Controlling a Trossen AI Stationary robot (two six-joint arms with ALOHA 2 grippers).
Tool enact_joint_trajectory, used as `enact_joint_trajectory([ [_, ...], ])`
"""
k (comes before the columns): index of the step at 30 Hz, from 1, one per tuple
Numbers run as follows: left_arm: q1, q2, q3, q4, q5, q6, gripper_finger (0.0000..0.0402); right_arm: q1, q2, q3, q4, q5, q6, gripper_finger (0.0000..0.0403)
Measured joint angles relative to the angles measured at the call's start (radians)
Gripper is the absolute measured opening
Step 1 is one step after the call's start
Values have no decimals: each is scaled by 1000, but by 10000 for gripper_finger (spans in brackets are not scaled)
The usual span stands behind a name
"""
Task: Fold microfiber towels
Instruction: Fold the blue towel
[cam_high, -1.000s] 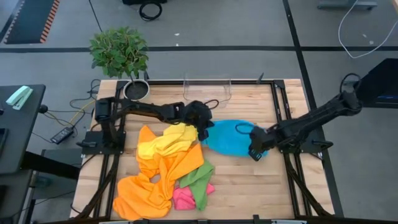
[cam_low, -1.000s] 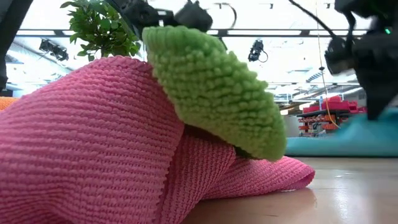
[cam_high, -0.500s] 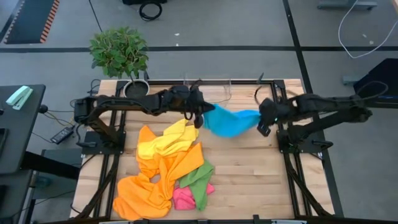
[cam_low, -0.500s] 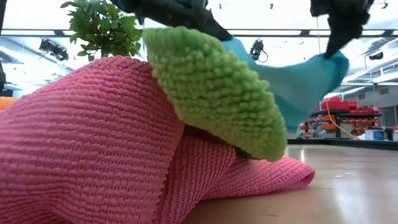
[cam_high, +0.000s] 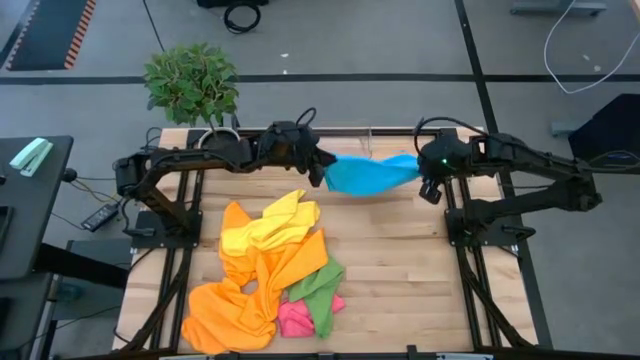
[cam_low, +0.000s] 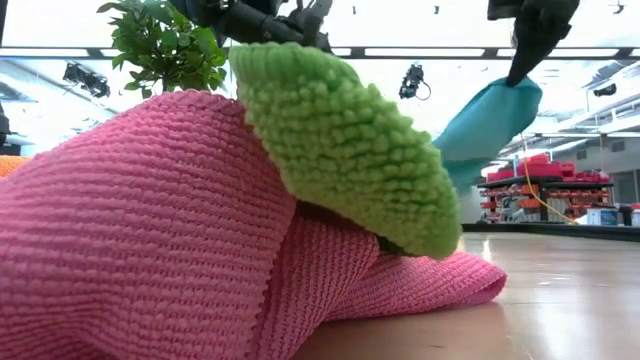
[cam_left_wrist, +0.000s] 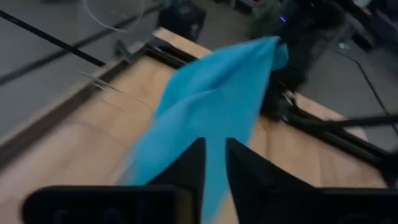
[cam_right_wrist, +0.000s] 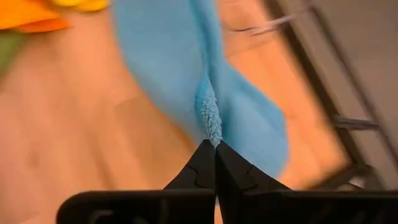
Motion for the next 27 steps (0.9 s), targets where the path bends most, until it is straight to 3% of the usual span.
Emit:
enact_joint_trajectory([
  [6,-39,0,0,-151,103,89,165,10,2,0,-23,-335,29,2],
  [12,-120,69,-2,-199,104,269,197,77,9,-1,-30,-406,166,2],
  [15,-161,143,-3,-65,105,339,194,102,17,-1,-29,-406,204,2],
  [22,-200,257,-2,538,67,401,176,100,51,-1,19,-422,285,2],
  [27,-204,312,58,582,35,440,173,86,59,-1,143,-503,279,2],
])
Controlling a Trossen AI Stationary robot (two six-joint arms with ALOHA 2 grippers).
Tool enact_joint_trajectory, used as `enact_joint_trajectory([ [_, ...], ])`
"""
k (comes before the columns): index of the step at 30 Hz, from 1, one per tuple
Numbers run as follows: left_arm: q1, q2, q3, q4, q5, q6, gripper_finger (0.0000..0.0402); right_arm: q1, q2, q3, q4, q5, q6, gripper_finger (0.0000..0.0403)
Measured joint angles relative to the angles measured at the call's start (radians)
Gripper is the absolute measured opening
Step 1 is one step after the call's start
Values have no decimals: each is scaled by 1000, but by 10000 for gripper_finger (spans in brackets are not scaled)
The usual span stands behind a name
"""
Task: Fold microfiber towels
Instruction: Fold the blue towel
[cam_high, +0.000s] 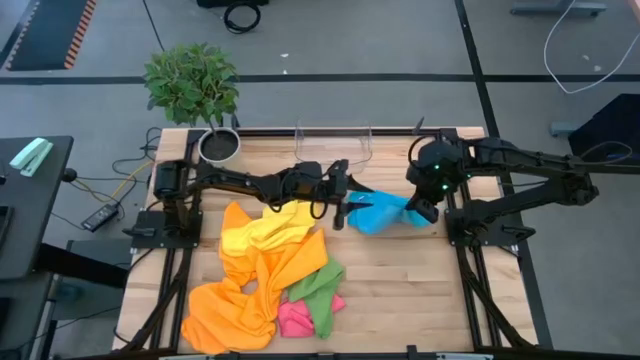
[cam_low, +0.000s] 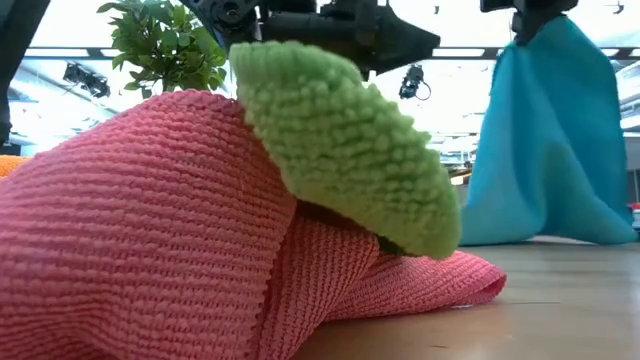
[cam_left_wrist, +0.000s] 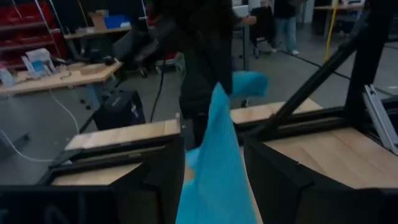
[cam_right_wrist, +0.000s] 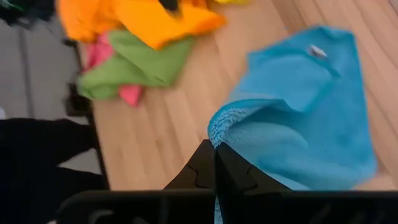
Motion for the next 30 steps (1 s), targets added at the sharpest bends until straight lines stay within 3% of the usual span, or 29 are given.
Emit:
enact_joint_trajectory([
  [13,-26,106,231,-169,36,63,173,0,46,-1,132,-15,8,2],
  [23,-28,107,235,-234,42,78,165,0,64,-1,177,-29,4,2],
  [26,-27,107,235,-238,42,78,134,0,65,-1,176,-30,4,2],
  [30,-29,107,235,-239,42,78,46,0,64,-1,176,-30,3,8],
])
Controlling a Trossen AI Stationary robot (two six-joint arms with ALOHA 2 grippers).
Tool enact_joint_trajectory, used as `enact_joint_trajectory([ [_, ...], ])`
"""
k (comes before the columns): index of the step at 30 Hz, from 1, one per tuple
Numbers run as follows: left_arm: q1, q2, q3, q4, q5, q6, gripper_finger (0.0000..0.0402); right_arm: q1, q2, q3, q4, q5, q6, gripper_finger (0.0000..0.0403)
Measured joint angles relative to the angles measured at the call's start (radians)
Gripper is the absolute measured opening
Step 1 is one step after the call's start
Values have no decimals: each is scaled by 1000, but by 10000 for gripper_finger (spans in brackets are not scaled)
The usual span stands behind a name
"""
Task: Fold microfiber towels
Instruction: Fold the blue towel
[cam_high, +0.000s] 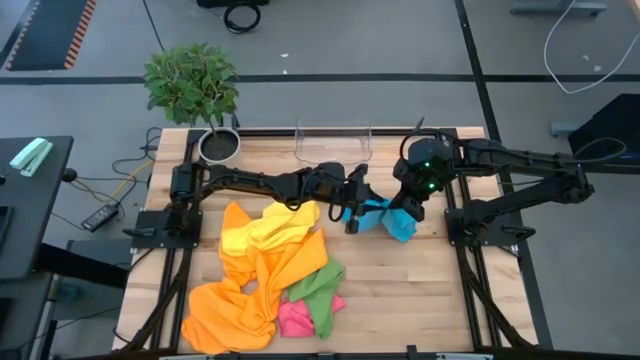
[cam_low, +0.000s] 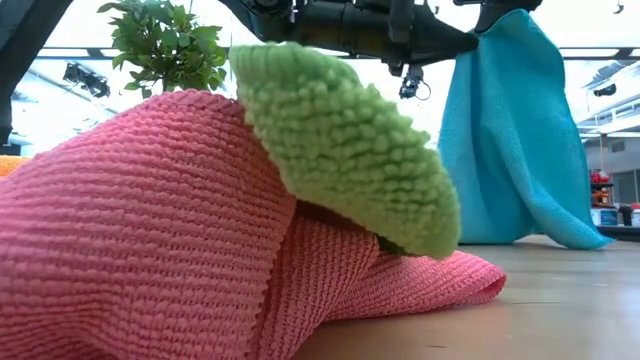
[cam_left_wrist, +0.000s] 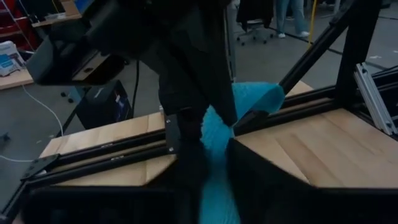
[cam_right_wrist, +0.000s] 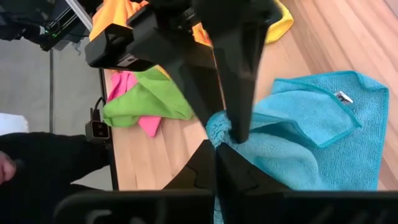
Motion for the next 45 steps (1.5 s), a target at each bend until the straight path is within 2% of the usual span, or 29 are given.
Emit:
enact_joint_trajectory([
  [2,0,0,0,-15,0,-3,15,0,0,0,-1,0,3,15],
  [5,0,-7,2,-80,1,-6,14,0,0,0,-7,9,8,29],
  [7,0,-19,1,-204,19,-3,9,7,-6,0,-46,36,8,43],
  [9,0,-26,1,-324,47,0,8,35,-17,0,-121,115,13,62],
  [11,5,-30,1,-425,82,0,8,71,-40,-20,-170,243,54,85],
  [13,12,-31,0,-496,130,-3,7,109,-77,-77,-182,338,130,113],
  [15,18,-31,0,-549,146,-16,7,141,-119,-161,-157,380,231,142],
  [19,30,-31,0,-596,147,-32,7,200,-176,-375,-109,398,547,189],
  [22,38,-31,0,-617,147,-51,7,224,-174,-510,-78,401,775,209],
  [25,43,-31,0,-628,147,-53,7,240,-162,-596,-27,402,907,215],
  [29,43,-32,0,-633,147,-53,7,243,-158,-657,28,396,981,214],
  [33,42,-32,0,-633,147,-53,7,243,-158,-701,63,393,1013,212],
  [38,43,-32,0,-633,147,-52,7,243,-158,-805,249,383,1057,211],
  [41,43,-32,0,-633,147,-52,7,243,-163,-838,290,387,1088,210],
  [45,42,-32,0,-635,147,-52,7,244,-162,-831,277,405,1071,178],
])
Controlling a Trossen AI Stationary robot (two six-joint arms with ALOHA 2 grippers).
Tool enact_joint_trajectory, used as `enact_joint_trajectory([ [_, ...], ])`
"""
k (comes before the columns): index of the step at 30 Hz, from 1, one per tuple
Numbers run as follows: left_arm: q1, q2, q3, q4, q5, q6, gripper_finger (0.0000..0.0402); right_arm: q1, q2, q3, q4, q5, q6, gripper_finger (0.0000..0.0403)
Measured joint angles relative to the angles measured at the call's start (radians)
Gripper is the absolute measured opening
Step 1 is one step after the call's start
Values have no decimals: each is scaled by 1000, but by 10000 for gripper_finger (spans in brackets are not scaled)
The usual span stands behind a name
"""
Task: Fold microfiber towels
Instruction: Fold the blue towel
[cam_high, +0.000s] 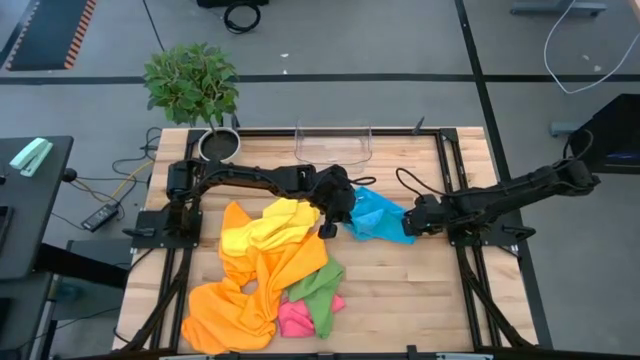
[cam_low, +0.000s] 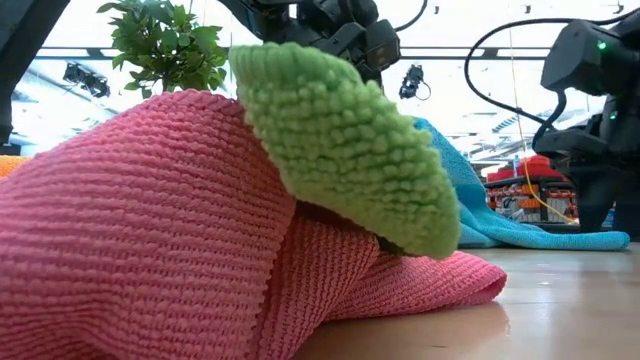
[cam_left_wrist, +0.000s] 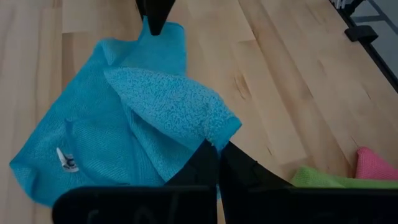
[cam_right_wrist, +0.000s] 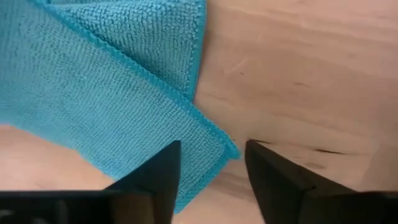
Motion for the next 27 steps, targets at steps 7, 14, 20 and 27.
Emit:
enact_joint_trajectory([
  [7,5,0,0,-5,0,-1,7,2,-1,10,34,23,-74,20],
  [14,26,0,0,-7,-1,-89,56,3,-34,20,50,-38,-104,4],
  [20,52,0,0,-75,-2,-132,128,27,-42,145,-43,-29,-164,2],
  [27,62,0,0,-194,0,-62,205,39,-38,364,-239,-7,-262,1],
])
